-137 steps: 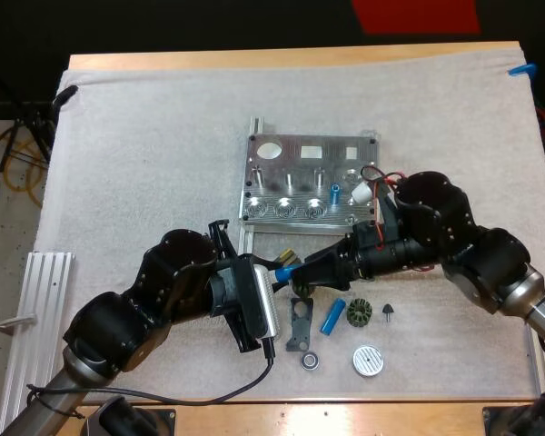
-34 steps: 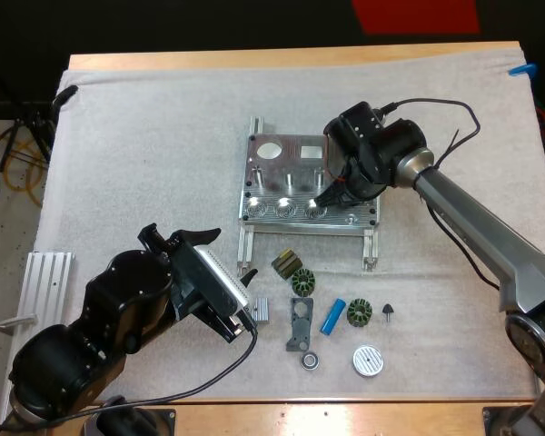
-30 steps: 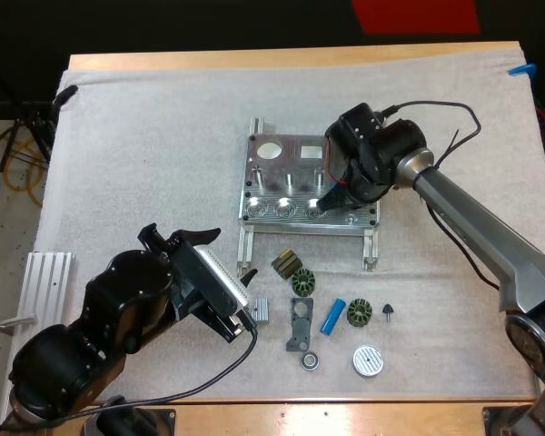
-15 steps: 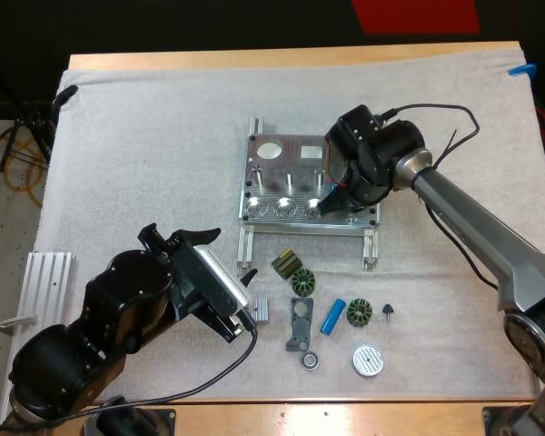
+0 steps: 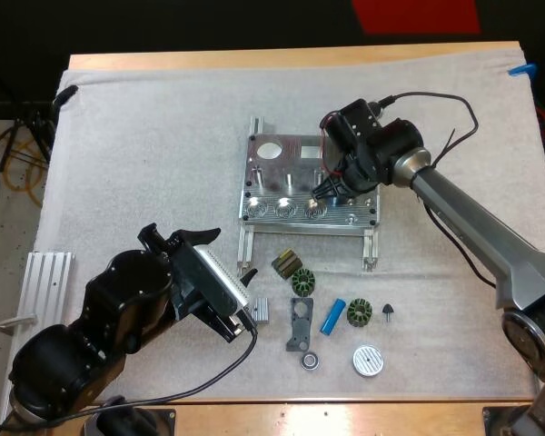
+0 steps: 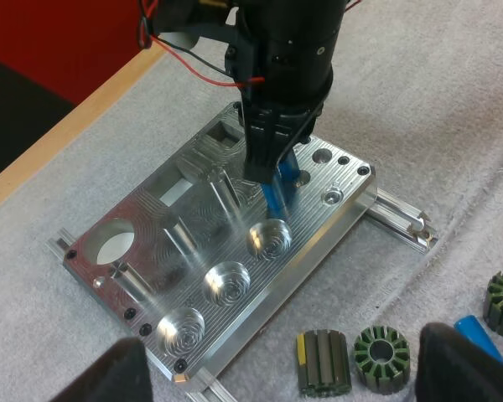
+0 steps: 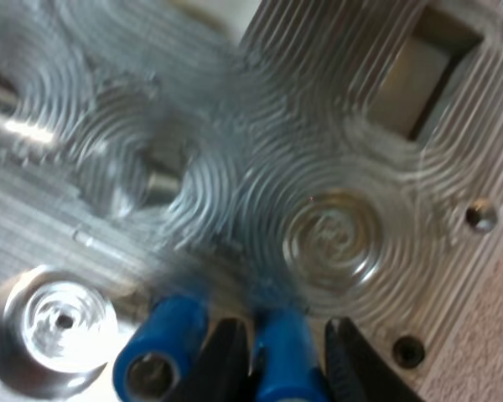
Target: Load cells from left to right
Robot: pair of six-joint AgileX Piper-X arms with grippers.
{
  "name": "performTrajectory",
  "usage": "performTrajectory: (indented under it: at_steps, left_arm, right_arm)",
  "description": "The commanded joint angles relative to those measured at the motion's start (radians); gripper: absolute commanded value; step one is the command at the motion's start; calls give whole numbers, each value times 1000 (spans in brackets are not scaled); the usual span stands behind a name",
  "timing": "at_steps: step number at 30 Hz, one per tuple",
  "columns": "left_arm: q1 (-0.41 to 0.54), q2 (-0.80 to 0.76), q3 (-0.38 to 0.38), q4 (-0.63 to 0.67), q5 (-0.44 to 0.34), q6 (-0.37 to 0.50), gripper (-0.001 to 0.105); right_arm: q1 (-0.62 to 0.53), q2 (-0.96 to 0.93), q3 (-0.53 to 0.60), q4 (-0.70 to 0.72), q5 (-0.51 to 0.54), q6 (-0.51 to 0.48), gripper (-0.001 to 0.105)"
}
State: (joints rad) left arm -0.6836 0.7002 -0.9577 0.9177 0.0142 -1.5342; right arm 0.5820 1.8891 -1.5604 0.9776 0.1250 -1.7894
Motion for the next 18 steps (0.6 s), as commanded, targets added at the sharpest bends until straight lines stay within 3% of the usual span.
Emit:
performTrajectory:
  at_steps: [1, 18]
  left_arm:
    - [0, 0, -7, -2, -14, -14, 65]
    - [0, 0, -7, -2, -14, -14, 65]
  right_arm:
    - [-1, 18, 0, 1, 12, -1, 0]
    - [-1, -70, 0, 54, 1, 14, 0]
